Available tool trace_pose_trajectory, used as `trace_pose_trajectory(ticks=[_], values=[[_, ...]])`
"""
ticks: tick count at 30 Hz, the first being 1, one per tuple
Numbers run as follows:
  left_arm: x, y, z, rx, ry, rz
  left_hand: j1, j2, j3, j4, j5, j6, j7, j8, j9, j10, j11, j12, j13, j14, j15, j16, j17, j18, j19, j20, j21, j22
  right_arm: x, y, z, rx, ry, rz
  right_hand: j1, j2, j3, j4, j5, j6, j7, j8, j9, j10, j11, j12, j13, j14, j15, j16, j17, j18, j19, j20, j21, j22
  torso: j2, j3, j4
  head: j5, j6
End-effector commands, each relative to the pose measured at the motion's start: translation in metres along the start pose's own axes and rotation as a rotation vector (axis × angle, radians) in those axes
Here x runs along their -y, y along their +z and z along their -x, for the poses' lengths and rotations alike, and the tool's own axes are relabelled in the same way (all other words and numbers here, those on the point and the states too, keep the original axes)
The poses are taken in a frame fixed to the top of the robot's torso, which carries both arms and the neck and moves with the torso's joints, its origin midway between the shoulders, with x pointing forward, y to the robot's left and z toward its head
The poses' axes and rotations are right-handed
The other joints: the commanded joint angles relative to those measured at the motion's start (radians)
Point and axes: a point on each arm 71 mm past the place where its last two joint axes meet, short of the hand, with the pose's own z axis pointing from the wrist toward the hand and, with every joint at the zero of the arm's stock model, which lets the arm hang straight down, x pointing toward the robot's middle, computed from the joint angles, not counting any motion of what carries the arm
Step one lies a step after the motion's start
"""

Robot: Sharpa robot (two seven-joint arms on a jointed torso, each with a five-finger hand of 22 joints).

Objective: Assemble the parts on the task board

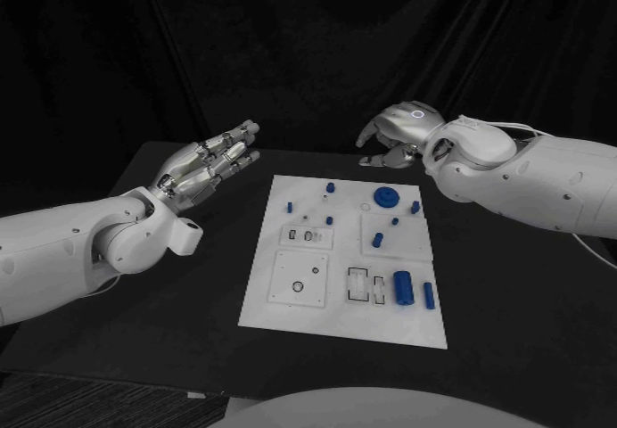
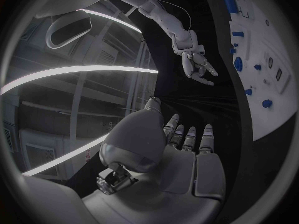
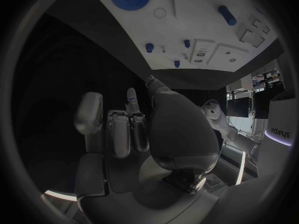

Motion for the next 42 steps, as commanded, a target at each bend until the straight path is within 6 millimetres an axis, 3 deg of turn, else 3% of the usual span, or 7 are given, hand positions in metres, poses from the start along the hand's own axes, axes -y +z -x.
trace_pose_trajectory(ticks=[1, 2, 6, 13, 19, 32, 42], values=[[0.0, 0.0, -0.001, -0.015, -0.011, -0.004, 0.01, 0.001, 0.046, 0.008, 0.013, -0.007, -0.001, 0.011, 0.015, -0.005, 0.009, 0.014, 0.005, 0.003, 0.011, -0.01, -0.006, 0.002, -0.004, 0.005, -0.01, 0.002, 0.011, -0.009, -0.003, -0.057, 0.072, -0.118, -0.048, -0.015, -0.006, 0.049, 0.022, 0.026, 0.009, -0.009, 0.033, 0.109, 0.003, 0.019, 0.264, 0.108, 0.002, 0.025, 0.274, -0.089, 0.114, -0.001, 0.182, 0.138, 0.0, -0.0005, -0.0018, -0.001, 0.004], [0.0, 0.0, -0.001, -0.015, -0.012, -0.004, 0.01, 0.001, 0.046, 0.008, 0.013, -0.007, -0.001, 0.011, 0.015, -0.005, 0.009, 0.014, 0.005, 0.003, 0.011, -0.01, -0.006, 0.002, -0.004, 0.005, -0.01, 0.002, 0.013, -0.011, -0.005, -0.071, 0.076, -0.128, -0.054, -0.031, -0.005, 0.078, 0.035, 0.024, 0.014, -0.011, 0.05, 0.109, 0.006, 0.019, 0.264, 0.108, 0.002, 0.025, 0.274, -0.101, 0.146, -0.002, 0.232, 0.184, 0.0, -0.0003, -0.0005, -0.001, 0.005], [0.0, -0.001, -0.001, -0.016, -0.013, -0.001, 0.011, 0.001, 0.047, 0.007, 0.014, -0.008, -0.002, 0.011, 0.015, -0.005, 0.009, 0.014, 0.005, 0.003, 0.013, -0.01, -0.006, 0.002, -0.004, 0.006, -0.01, 0.002, 0.021, -0.02, -0.015, -0.146, 0.087, -0.178, -0.089, -0.041, -0.01, 0.088, 0.056, 0.008, 0.014, -0.016, 0.086, 0.109, 0.008, 0.019, 0.264, 0.108, 0.0, 0.025, 0.274, -0.114, 0.179, -0.004, 0.283, 0.233, -0.002, -0.001, -0.0026, 0.004, 0.004], [-0.002, -0.001, -0.002, -0.021, -0.019, 0.008, 0.012, 0.001, 0.047, 0.007, 0.015, -0.008, -0.002, 0.011, 0.015, -0.005, 0.008, 0.014, 0.005, 0.003, 0.015, -0.01, -0.006, 0.001, -0.004, 0.007, -0.01, 0.002, 0.028, -0.031, -0.036, -0.222, 0.097, -0.227, -0.116, -0.036, -0.003, 0.086, 0.069, -0.038, 0.016, -0.033, 0.111, 0.109, 0.008, 0.019, 0.264, 0.108, 0.005, 0.025, 0.274, -0.117, 0.185, 0.001, 0.293, 0.244, -0.003, 0.0006, -0.0057, 0.008, 0.008], [-0.002, -0.001, -0.002, -0.023, -0.02, 0.01, 0.012, 0.001, 0.047, 0.007, 0.015, -0.008, -0.002, 0.011, 0.015, -0.005, 0.008, 0.014, 0.005, 0.003, 0.015, -0.01, -0.006, 0.001, -0.004, 0.007, -0.01, 0.002, 0.027, -0.035, -0.05, -0.262, 0.105, -0.24, -0.075, -0.026, 0.015, 0.078, 0.105, -0.057, 0.017, -0.032, 0.141, 0.109, 0.009, 0.019, 0.264, 0.108, 0.006, 0.025, 0.274, -0.123, 0.2, 0.002, 0.312, 0.261, -0.004, 0.0003, -0.0044, 0.006, 0.001], [-0.003, 0.0, -0.004, -0.029, -0.026, 0.011, 0.018, 0.001, 0.051, 0.006, 0.02, -0.005, -0.003, 0.012, 0.016, -0.005, 0.007, 0.014, 0.005, 0.003, 0.022, -0.01, -0.006, -0.001, -0.004, 0.012, -0.009, 0.002, 0.028, -0.039, -0.067, -0.3, 0.108, -0.255, -0.053, -0.018, 0.024, 0.069, 0.122, -0.08, 0.022, -0.036, 0.159, 0.109, 0.012, 0.019, 0.264, 0.108, 0.006, 0.025, 0.274, -0.124, 0.203, 0.002, 0.316, 0.265, -0.002, 0.0001, -0.0045, 0.011, 0.001], [-0.004, -0.001, -0.004, -0.03, -0.027, 0.011, 0.021, 0.0, 0.052, 0.006, 0.023, -0.004, -0.002, 0.013, 0.016, -0.005, 0.008, 0.015, 0.005, 0.003, 0.026, -0.01, -0.006, -0.002, -0.004, 0.014, -0.009, 0.002, 0.028, -0.036, -0.072, -0.301, 0.104, -0.265, -0.057, -0.013, 0.021, 0.074, 0.102, -0.105, 0.029, -0.041, 0.166, 0.109, 0.018, 0.019, 0.264, 0.108, 0.01, 0.025, 0.274, -0.123, 0.202, 0.006, 0.315, 0.265, -0.003, 0.0009, -0.0033, 0.006, -0.001]])
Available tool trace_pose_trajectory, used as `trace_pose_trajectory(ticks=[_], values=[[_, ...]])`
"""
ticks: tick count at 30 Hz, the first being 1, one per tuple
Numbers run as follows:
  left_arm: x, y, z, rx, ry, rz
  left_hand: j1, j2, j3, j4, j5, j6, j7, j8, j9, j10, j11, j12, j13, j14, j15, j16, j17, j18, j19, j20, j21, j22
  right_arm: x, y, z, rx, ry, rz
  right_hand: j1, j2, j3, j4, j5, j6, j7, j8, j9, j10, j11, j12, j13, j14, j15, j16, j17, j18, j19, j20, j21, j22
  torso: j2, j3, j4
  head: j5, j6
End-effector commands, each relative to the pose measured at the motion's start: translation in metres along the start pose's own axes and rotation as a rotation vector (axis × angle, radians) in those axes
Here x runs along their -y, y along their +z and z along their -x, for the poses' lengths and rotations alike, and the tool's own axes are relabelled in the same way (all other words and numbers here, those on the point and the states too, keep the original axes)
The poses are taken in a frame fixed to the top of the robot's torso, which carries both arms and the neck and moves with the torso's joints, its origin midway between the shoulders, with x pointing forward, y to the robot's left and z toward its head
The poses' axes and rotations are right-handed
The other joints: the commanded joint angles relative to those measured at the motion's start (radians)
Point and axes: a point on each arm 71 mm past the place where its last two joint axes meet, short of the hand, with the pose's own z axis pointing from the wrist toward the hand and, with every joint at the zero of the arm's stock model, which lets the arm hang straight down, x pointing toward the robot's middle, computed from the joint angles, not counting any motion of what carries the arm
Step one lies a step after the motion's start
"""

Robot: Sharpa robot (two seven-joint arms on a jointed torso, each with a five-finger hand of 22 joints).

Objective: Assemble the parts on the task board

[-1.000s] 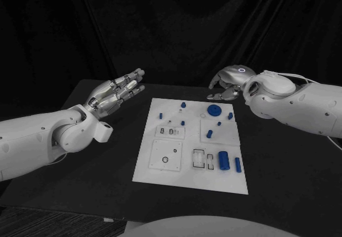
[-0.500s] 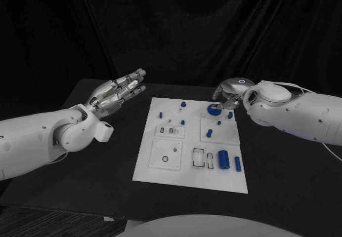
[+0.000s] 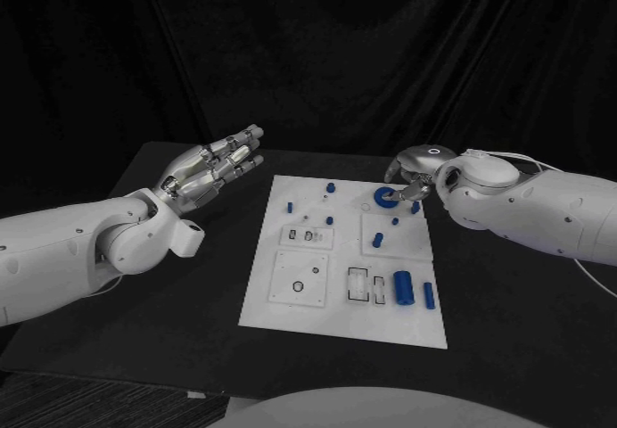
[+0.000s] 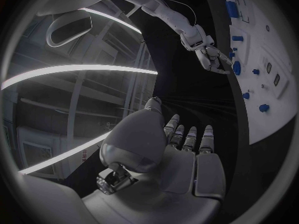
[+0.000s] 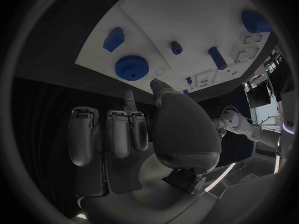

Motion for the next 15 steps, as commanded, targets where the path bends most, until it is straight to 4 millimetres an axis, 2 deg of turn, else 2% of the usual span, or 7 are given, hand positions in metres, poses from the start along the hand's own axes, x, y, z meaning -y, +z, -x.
trace_pose_trajectory(ticks=[1, 8, 15], values=[[0.0, 0.0, -0.002, -0.013, -0.01, -0.013, 0.012, -0.002, 0.052, 0.006, 0.012, -0.004, -0.002, 0.013, 0.016, -0.005, 0.008, 0.015, 0.005, -0.005, 0.009, -0.009, -0.006, -0.002, 0.006, 0.003, -0.009, 0.002, 0.003, 0.001, -0.002, -0.008, -0.002, -0.031, 0.018, 0.018, 0.023, 0.003, 0.006, -0.02, 0.002, -0.015, 0.015, 0.099, 0.008, 0.017, 0.264, 0.101, 0.004, 0.017, 0.274, -0.024, 0.075, 0.007, 0.02, 0.244, 0.0, 0.0001, 0.0008, 0.001, 0.0], [0.001, -0.001, -0.002, -0.015, -0.013, -0.022, 0.016, -0.002, 0.055, 0.006, 0.014, 0.001, 0.001, 0.014, 0.016, -0.004, 0.011, 0.017, 0.005, -0.005, 0.014, -0.009, -0.006, -0.003, 0.007, 0.007, -0.009, 0.002, 0.005, 0.005, -0.007, -0.025, -0.007, -0.041, 0.028, 0.023, 0.028, -0.005, 0.012, -0.028, 0.002, -0.014, 0.016, 0.099, 0.009, 0.017, 0.264, 0.101, 0.005, 0.017, 0.274, -0.024, 0.074, 0.008, 0.019, 0.243, -0.001, -0.0006, -0.0005, 0.003, -0.003], [0.001, -0.001, -0.002, -0.015, -0.014, -0.022, 0.016, -0.002, 0.056, 0.006, 0.014, 0.002, 0.002, 0.014, 0.016, -0.004, 0.012, 0.017, 0.005, -0.005, 0.015, -0.009, -0.006, -0.004, 0.007, 0.008, -0.009, 0.002, 0.006, 0.006, -0.014, -0.042, -0.009, -0.044, 0.032, 0.027, 0.03, -0.008, 0.014, -0.027, 0.004, -0.012, 0.018, 0.099, 0.01, 0.017, 0.264, 0.101, 0.005, 0.017, 0.274, -0.024, 0.073, 0.008, 0.018, 0.242, -0.001, 0.0, 0.0008, 0.003, -0.005]])
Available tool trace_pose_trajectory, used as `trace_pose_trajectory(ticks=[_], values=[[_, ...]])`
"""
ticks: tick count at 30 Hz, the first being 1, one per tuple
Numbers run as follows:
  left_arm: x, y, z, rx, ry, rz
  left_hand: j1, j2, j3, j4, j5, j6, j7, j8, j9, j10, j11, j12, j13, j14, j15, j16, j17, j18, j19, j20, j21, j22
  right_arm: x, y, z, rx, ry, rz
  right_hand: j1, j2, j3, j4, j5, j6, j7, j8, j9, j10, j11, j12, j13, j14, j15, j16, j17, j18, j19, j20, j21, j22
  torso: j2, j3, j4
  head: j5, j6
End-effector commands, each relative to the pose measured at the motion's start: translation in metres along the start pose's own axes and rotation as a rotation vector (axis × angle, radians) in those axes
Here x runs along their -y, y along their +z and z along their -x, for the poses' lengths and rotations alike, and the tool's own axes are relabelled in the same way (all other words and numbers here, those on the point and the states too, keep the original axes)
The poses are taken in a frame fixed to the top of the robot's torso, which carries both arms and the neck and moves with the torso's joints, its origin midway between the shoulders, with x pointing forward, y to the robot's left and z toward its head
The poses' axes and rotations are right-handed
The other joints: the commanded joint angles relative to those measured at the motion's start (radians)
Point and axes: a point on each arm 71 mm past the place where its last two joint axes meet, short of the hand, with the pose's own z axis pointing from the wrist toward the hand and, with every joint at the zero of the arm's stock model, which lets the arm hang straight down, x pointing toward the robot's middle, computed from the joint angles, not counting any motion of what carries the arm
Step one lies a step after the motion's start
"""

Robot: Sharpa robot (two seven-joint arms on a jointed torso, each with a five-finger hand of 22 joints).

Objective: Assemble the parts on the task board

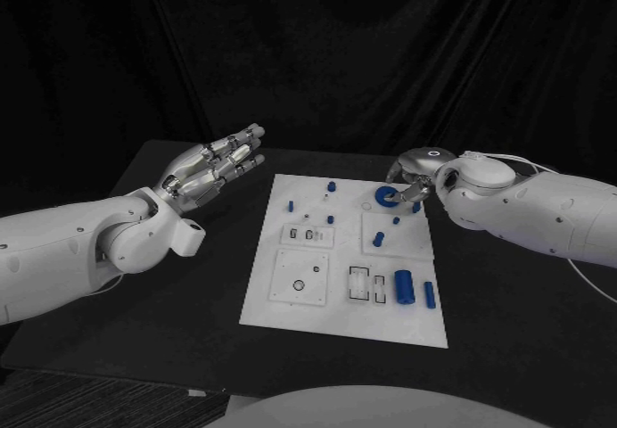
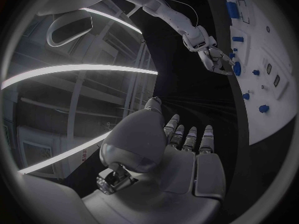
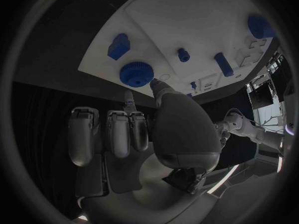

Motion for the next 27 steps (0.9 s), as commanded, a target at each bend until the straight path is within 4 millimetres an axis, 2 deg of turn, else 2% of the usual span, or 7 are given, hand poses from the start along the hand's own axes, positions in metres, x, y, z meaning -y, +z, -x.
trace_pose_trajectory(ticks=[1, 6, 11, 17, 20, 25, 27], values=[[0.001, 0.0, -0.002, -0.012, -0.01, -0.02, 0.016, -0.002, 0.056, 0.006, 0.014, 0.002, 0.001, 0.014, 0.016, -0.004, 0.012, 0.017, 0.004, 0.0, 0.01, -0.01, -0.006, -0.004, 0.007, 0.007, -0.009, 0.002, 0.002, 0.0, -0.004, -0.019, -0.003, -0.019, 0.019, 0.014, 0.03, -0.008, 0.014, -0.013, -0.002, -0.012, 0.014, 0.099, 0.01, 0.017, 0.264, 0.101, 0.005, 0.017, 0.274, -0.024, 0.073, 0.008, 0.018, 0.242, 0.0, 0.0, 0.0002, 0.0, -0.002], [0.001, 0.0, -0.002, -0.013, -0.011, -0.02, 0.017, -0.002, 0.056, 0.006, 0.015, 0.002, 0.002, 0.014, 0.016, -0.004, 0.012, 0.018, 0.004, 0.0, 0.011, -0.01, -0.006, -0.004, 0.007, 0.008, -0.009, 0.002, 0.002, 0.001, -0.007, -0.027, -0.004, -0.022, 0.022, 0.019, 0.033, -0.013, 0.027, -0.006, 0.002, -0.008, 0.019, 0.099, 0.013, 0.017, 0.264, 0.101, 0.007, 0.017, 0.274, -0.023, 0.072, 0.009, 0.016, 0.242, 0.0, -0.001, 0.0006, 0.0, -0.002], [0.001, 0.0, -0.002, -0.014, -0.012, -0.02, 0.017, -0.002, 0.056, 0.006, 0.015, 0.002, 0.002, 0.014, 0.016, -0.004, 0.012, 0.018, 0.004, 0.0, 0.011, -0.01, -0.006, -0.004, 0.007, 0.008, -0.009, 0.002, 0.003, 0.002, -0.009, -0.034, -0.005, -0.024, 0.023, 0.02, 0.034, -0.016, 0.031, 0.0, 0.003, -0.005, 0.021, 0.099, 0.014, 0.017, 0.264, 0.101, 0.008, 0.017, 0.274, -0.023, 0.071, 0.01, 0.015, 0.241, 0.001, -0.0005, 0.0005, -0.002, -0.002], [0.0, 0.0, -0.002, -0.016, -0.013, -0.019, 0.017, -0.002, 0.056, 0.006, 0.015, 0.001, 0.002, 0.014, 0.016, -0.004, 0.013, 0.018, 0.004, 0.0, 0.011, -0.01, -0.006, -0.004, 0.007, 0.008, -0.009, 0.002, 0.003, 0.002, -0.011, -0.041, -0.005, -0.024, 0.041, 0.029, 0.044, -0.038, 0.037, 0.029, 0.006, 0.008, 0.033, 0.099, 0.017, 0.017, 0.264, 0.101, 0.011, 0.017, 0.274, -0.022, 0.07, 0.013, 0.014, 0.241, 0.001, 0.0003, 0.0005, -0.003, -0.003], [0.0, 0.0, -0.003, -0.017, -0.015, -0.018, 0.017, -0.002, 0.056, 0.006, 0.015, 0.001, 0.002, 0.014, 0.016, -0.004, 0.013, 0.018, 0.004, 0.0, 0.011, -0.01, -0.006, -0.004, 0.007, 0.008, -0.009, 0.002, 0.002, 0.003, -0.013, -0.047, -0.006, -0.022, 0.055, 0.037, 0.058, -0.061, 0.093, 0.059, 0.006, 0.021, 0.047, 0.099, 0.018, 0.017, 0.264, 0.101, 0.01, 0.017, 0.274, -0.022, 0.069, 0.014, 0.013, 0.241, 0.0, 0.0004, -0.0001, -0.002, -0.004], [0.0, 0.0, -0.003, -0.018, -0.016, -0.017, 0.018, -0.002, 0.057, 0.005, 0.016, 0.002, 0.003, 0.014, 0.016, -0.004, 0.013, 0.018, 0.004, 0.0, 0.012, -0.01, -0.006, -0.004, 0.007, 0.009, -0.008, 0.002, 0.001, 0.004, -0.016, -0.053, -0.006, -0.015, 0.057, 0.043, 0.071, -0.079, 0.138, 0.081, 0.007, 0.028, 0.06, 0.099, 0.019, 0.017, 0.264, 0.101, 0.01, 0.017, 0.274, -0.021, 0.068, 0.014, 0.01, 0.24, 0.0, -0.0002, -0.0007, 0.0, -0.004], [0.0, 0.0, -0.003, -0.019, -0.016, -0.016, 0.018, -0.002, 0.057, 0.005, 0.016, 0.002, 0.003, 0.014, 0.016, -0.004, 0.013, 0.018, 0.004, 0.0, 0.012, -0.01, -0.006, -0.004, 0.007, 0.009, -0.008, 0.002, 0.001, 0.004, -0.016, -0.054, -0.006, -0.01, 0.061, 0.048, 0.082, -0.094, 0.17, 0.101, 0.006, 0.036, 0.073, 0.099, 0.019, 0.017, 0.264, 0.101, 0.009, 0.017, 0.274, -0.021, 0.067, 0.013, 0.009, 0.24, 0.0, -0.0003, -0.0006, 0.001, -0.003]])
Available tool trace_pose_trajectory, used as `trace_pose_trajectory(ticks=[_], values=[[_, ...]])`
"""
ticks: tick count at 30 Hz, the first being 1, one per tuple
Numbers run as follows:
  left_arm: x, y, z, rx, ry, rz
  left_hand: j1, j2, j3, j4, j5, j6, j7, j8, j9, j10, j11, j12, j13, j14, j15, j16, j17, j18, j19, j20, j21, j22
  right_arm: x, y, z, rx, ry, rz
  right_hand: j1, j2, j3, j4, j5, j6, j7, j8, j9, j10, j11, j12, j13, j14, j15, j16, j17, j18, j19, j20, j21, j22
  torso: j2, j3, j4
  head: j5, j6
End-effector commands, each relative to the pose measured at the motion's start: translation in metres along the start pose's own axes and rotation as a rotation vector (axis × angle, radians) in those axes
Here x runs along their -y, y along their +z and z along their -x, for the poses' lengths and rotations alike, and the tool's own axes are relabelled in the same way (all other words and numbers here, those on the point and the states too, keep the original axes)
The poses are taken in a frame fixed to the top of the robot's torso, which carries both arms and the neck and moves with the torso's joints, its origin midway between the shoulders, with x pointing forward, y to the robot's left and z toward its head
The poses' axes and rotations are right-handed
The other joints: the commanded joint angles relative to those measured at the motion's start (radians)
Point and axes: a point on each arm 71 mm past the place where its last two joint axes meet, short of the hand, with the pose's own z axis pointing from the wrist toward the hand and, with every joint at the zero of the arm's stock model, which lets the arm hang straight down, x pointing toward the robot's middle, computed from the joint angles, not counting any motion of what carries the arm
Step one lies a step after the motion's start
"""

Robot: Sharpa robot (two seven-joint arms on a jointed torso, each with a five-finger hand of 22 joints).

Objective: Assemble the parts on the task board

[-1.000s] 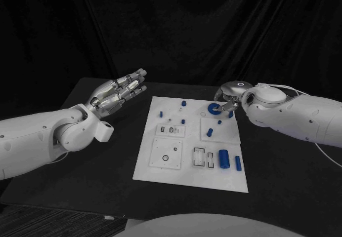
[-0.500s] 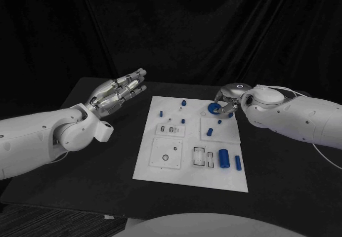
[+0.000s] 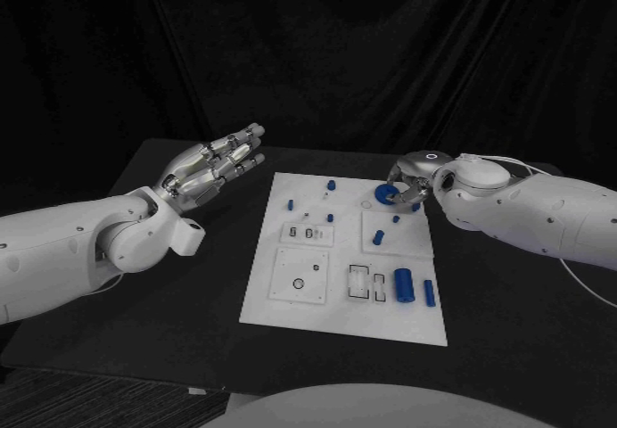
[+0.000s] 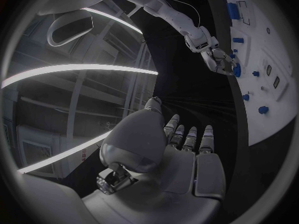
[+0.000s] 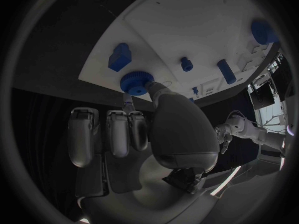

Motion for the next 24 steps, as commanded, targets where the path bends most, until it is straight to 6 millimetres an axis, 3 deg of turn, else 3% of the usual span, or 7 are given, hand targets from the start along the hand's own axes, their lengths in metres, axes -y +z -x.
trace_pose_trajectory(ticks=[1, 6, 13, 24], values=[[0.001, 0.0, -0.002, -0.014, -0.011, -0.017, 0.018, -0.002, 0.057, 0.005, 0.016, 0.002, 0.003, 0.015, 0.016, -0.004, 0.01, 0.02, 0.004, 0.0, 0.013, -0.01, -0.006, -0.005, 0.007, 0.009, -0.008, 0.002, 0.0, 0.0, -0.006, -0.023, -0.003, 0.003, 0.033, 0.019, 0.032, -0.02, 0.044, 0.063, -0.004, 0.039, 0.049, 0.111, 0.003, 0.017, 0.264, 0.11, 0.0, 0.017, 0.274, -0.021, 0.056, 0.002, 0.008, 0.239, 0.0, -0.0002, -0.0002, 0.002, 0.003], [0.0, 0.0, -0.002, -0.016, -0.013, -0.016, 0.018, -0.002, 0.057, 0.005, 0.016, 0.002, 0.003, 0.015, 0.016, -0.004, 0.01, 0.02, 0.004, 0.0, 0.013, -0.01, -0.006, -0.005, 0.007, 0.009, -0.008, 0.002, -0.001, -0.001, -0.007, -0.017, -0.002, 0.013, 0.043, 0.023, 0.043, -0.05, 0.054, 0.085, -0.005, 0.056, 0.076, 0.111, 0.003, 0.017, 0.264, 0.11, -0.001, 0.017, 0.274, -0.02, 0.055, 0.001, 0.007, 0.239, 0.0, 0.0003, 0.0001, 0.0, 0.001], [0.0, 0.0, -0.002, -0.017, -0.014, -0.014, 0.019, -0.002, 0.058, 0.005, 0.016, 0.002, 0.004, 0.015, 0.016, -0.003, 0.011, 0.021, 0.004, 0.0, 0.014, -0.01, -0.006, -0.005, 0.007, 0.01, -0.008, 0.002, -0.004, -0.003, -0.004, 0.021, 0.008, 0.034, 0.045, 0.023, 0.044, -0.061, 0.052, 0.093, -0.005, 0.067, 0.087, 0.111, 0.006, 0.017, 0.264, 0.11, 0.0, 0.017, 0.274, -0.021, 0.056, 0.001, 0.007, 0.24, 0.0, 0.0001, -0.0001, 0.0, 0.0], [-0.001, 0.0, -0.002, -0.019, -0.016, -0.007, 0.022, -0.002, 0.06, 0.004, 0.019, 0.002, 0.006, 0.015, 0.016, -0.002, 0.014, 0.023, 0.004, 0.0, 0.016, -0.01, -0.006, -0.005, 0.007, 0.012, -0.008, 0.002, -0.031, -0.008, 0.028, 0.172, 0.032, 0.133, 0.043, 0.02, 0.043, -0.065, 0.05, 0.094, -0.003, 0.071, 0.092, 0.111, 0.008, 0.017, 0.264, 0.11, 0.003, 0.017, 0.274, -0.021, 0.056, 0.003, 0.008, 0.241, 0.0, 0.0001, -0.0004, -0.005, -0.007]])
